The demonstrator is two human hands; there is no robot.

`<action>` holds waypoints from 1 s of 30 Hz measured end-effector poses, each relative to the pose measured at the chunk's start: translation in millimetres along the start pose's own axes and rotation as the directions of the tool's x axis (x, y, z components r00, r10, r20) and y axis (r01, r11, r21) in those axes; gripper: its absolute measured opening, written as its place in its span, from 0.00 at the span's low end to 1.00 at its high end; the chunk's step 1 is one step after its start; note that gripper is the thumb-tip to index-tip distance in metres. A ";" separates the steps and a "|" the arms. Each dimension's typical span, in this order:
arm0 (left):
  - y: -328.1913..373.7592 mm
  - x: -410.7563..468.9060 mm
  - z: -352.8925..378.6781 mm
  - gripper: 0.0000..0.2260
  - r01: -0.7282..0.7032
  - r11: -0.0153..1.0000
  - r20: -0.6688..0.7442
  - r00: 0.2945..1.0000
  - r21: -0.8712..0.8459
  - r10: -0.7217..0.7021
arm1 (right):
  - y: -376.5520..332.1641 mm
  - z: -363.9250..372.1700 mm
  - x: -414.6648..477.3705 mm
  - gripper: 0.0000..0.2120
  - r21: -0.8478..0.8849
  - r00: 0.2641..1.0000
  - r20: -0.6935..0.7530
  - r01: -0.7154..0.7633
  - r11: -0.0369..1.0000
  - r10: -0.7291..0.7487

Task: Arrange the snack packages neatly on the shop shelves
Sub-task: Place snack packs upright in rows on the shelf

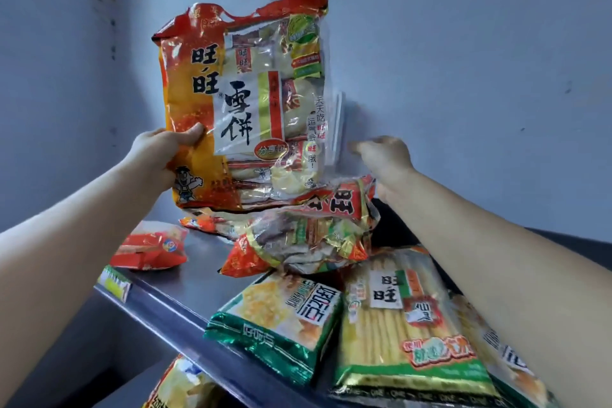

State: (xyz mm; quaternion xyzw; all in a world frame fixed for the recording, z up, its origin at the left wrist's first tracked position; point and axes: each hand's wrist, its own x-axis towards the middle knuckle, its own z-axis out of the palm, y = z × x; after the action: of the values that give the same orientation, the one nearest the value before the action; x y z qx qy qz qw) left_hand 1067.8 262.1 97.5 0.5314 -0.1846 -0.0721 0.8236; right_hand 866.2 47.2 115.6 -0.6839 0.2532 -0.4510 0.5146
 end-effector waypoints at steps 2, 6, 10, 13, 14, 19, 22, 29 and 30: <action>-0.9 17.0 -11.7 0.29 0.003 0.999 0.000 1.000 -0.053 -0.003 | 27.1 4.7 23.4 0.47 -0.214 0.989 -0.044 -0.150 0.965 0.144; -6.5 46.3 -31.0 0.35 0.051 0.993 0.012 0.999 -0.111 -0.051 | 27.1 11.2 4.1 0.18 -0.202 0.903 0.097 -0.394 0.896 0.419; -13.9 63.4 -38.0 0.35 0.063 0.994 0.036 0.998 -0.091 -0.060 | 31.2 12.7 7.6 0.10 -0.290 0.931 0.009 -0.348 0.892 0.366; -22.4 70.8 -36.1 0.34 0.051 0.997 0.072 0.996 -0.052 -0.047 | 38.6 17.6 28.0 0.10 -0.366 0.981 -0.154 -0.166 0.916 0.116; -25.3 73.1 -34.7 0.32 0.046 0.998 0.080 0.996 -0.037 -0.043 | 36.9 20.1 30.6 0.10 -0.413 0.983 -0.182 -0.102 0.905 0.028; -35.9 87.6 -28.5 0.23 0.009 0.999 0.121 0.993 0.037 -0.013 | -3.0 27.8 30.9 0.13 -0.728 0.911 -0.122 0.187 0.659 -0.394; -42.3 97.9 -28.2 0.20 -0.022 0.996 0.165 0.986 0.081 0.009 | -16.6 28.4 35.2 0.16 -0.845 0.777 0.017 0.348 0.407 -0.629; -75.0 115.7 -25.6 0.19 0.045 0.983 0.253 0.963 0.180 -0.091 | 3.7 30.3 48.2 0.17 -0.913 0.624 0.228 0.403 0.057 -0.748; -80.9 118.7 -26.1 0.19 0.052 0.977 0.265 0.958 0.208 -0.107 | 7.2 29.5 51.0 0.18 -0.915 0.664 0.221 0.394 0.083 -0.714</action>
State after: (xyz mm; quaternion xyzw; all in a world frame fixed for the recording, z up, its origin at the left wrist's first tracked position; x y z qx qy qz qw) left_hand 1193.4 212.5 42.0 0.6029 -0.2818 -0.1596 0.7291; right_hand 916.7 17.5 125.2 -0.8132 0.2457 -0.4797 -0.2196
